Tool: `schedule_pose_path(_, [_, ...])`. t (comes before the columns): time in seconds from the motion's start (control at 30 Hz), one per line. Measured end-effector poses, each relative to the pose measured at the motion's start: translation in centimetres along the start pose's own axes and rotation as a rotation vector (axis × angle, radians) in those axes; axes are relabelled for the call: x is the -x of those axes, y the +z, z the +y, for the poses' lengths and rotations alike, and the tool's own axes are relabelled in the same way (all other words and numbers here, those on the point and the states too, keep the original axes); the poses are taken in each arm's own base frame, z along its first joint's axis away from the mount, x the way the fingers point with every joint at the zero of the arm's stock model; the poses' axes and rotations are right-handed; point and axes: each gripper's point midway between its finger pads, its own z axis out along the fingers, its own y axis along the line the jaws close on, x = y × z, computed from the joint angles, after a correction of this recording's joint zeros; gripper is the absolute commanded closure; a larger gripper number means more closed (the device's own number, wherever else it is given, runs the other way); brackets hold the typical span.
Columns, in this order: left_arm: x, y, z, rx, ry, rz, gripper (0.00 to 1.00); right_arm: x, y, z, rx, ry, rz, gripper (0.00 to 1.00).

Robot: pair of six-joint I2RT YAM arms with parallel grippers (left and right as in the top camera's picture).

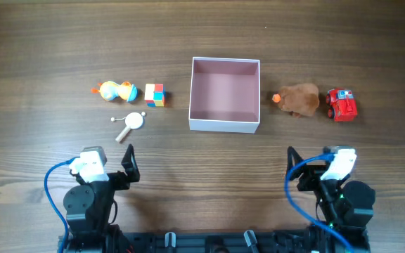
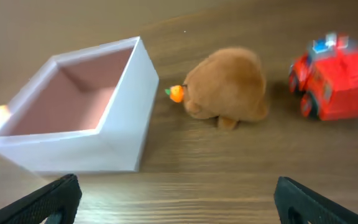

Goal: Pack container

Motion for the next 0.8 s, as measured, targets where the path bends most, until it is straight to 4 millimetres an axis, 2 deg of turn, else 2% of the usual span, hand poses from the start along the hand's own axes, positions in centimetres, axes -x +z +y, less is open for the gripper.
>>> schedule_pose_path(0.1, [-0.4,-0.1,-2.0,-0.118,0.0,0.025,0.0,-0.7,0.0,0.0,0.0,0.298,0.028,0.0])
schedule_pose_path(0.13, [-0.6,-0.3,-3.0,-0.174,0.0,0.035,0.0,-0.7,0.0,0.2,0.011,0.322,0.034,0.0])
schedule_pose_path(0.23, [-0.8,-1.3,-6.4,-0.38,0.005,0.057,0.0,-1.2,-0.1,1.5,0.084,0.319,0.072,0.0])
schedule_pose_path(0.3, [-0.9,-1.8,-7.5,-0.45,-0.011,0.068,0.0,-1.7,-0.4,3.1,0.171,0.296,0.115,0.0])
schedule_pose_path(0.43, [-1.3,-2.1,-8.2,-0.492,-0.1,0.111,0.0,-2.3,-0.6,4.0,0.222,0.22,0.152,0.0])
schedule_pose_path(0.53, [-2.2,-2.6,-8.1,-0.478,-0.146,0.174,0.0,-1.3,-1.1,4.5,0.223,0.13,0.156,0.0])
schedule_pose_path(0.63, [0.8,-4.1,-8.5,-0.456,-0.15,0.148,0.01,2.6,-2.3,6.0,0.232,0.017,0.116,0.0])
schedule_pose_path(0.73, [6.1,-5.6,-8.7,-0.394,-0.146,0.118,0.01,4.8,-2.1,6.5,0.202,-0.026,0.177,0.0])
schedule_pose_path(0.8, [6.7,-5.4,-8.2,-0.332,-0.176,0.204,0.01,5.2,-1.6,6.4,0.175,-0.013,0.244,0.01])
